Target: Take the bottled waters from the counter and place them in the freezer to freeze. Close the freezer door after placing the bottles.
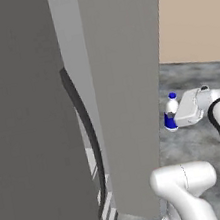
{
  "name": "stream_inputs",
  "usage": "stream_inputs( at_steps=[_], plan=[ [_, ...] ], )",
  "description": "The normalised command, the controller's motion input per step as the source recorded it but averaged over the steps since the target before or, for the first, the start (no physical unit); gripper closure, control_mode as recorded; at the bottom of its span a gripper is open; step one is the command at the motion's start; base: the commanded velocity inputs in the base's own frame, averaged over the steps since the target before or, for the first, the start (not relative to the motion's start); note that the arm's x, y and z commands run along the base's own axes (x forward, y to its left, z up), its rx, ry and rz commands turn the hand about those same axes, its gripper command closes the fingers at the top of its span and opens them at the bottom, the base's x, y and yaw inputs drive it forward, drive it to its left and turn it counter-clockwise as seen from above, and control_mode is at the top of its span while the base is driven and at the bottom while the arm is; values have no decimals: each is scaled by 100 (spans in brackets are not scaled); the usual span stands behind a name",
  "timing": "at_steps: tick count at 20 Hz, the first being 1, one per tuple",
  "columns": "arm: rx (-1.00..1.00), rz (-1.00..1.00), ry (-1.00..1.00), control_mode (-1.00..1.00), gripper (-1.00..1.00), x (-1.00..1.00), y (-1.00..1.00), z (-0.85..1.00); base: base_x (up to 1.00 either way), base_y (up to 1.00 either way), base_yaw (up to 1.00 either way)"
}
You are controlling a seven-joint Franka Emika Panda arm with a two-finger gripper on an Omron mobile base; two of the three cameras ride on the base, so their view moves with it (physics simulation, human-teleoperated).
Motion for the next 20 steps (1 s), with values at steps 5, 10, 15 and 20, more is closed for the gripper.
stream_inputs(
  at_steps=[5,10,15,20],
  plan=[
    [0,0,0,100,100,0,0,0,26,4,1],
    [0,0,0,100,100,0,0,0,36,30,13],
    [0,0,0,100,100,0,0,0,53,30,22],
    [0,0,0,100,100,0,0,0,74,-37,27]
  ],
)
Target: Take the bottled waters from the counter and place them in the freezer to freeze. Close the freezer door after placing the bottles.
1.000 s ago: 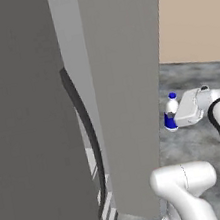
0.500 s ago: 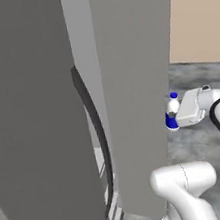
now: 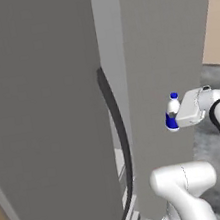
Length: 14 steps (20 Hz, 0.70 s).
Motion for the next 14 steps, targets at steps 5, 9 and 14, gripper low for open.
stream_inputs(
  at_steps=[5,9,14],
  plan=[
    [0,0,0,100,100,0,0,0,52,-64,24],
    [0,0,0,100,100,0,0,0,47,-42,32],
    [0,0,0,100,100,0,0,0,9,-10,31]
  ],
)
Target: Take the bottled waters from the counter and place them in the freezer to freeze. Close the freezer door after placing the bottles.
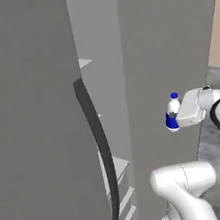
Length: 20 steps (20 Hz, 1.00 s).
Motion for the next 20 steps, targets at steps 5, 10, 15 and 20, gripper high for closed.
stream_inputs(
  at_steps=[5,10,15,20],
  plan=[
    [0,0,0,100,100,0,0,0,0,0,30],
    [0,0,0,100,100,0,0,0,1,10,33],
    [0,0,0,100,100,0,0,0,0,36,18],
    [0,0,0,100,100,0,0,0,0,34,10]
  ],
)
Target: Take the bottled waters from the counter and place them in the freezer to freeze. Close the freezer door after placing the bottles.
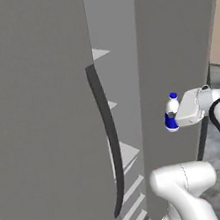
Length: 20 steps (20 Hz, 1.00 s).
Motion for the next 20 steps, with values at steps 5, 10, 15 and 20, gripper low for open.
stream_inputs(
  at_steps=[5,10,15,20],
  plan=[
    [0,0,0,100,100,0,0,0,-5,16,6],
    [0,0,0,100,100,0,0,0,23,-64,7],
    [0,0,0,100,100,0,0,0,20,-75,4],
    [0,0,0,100,100,0,0,0,1,1,0]
  ],
)
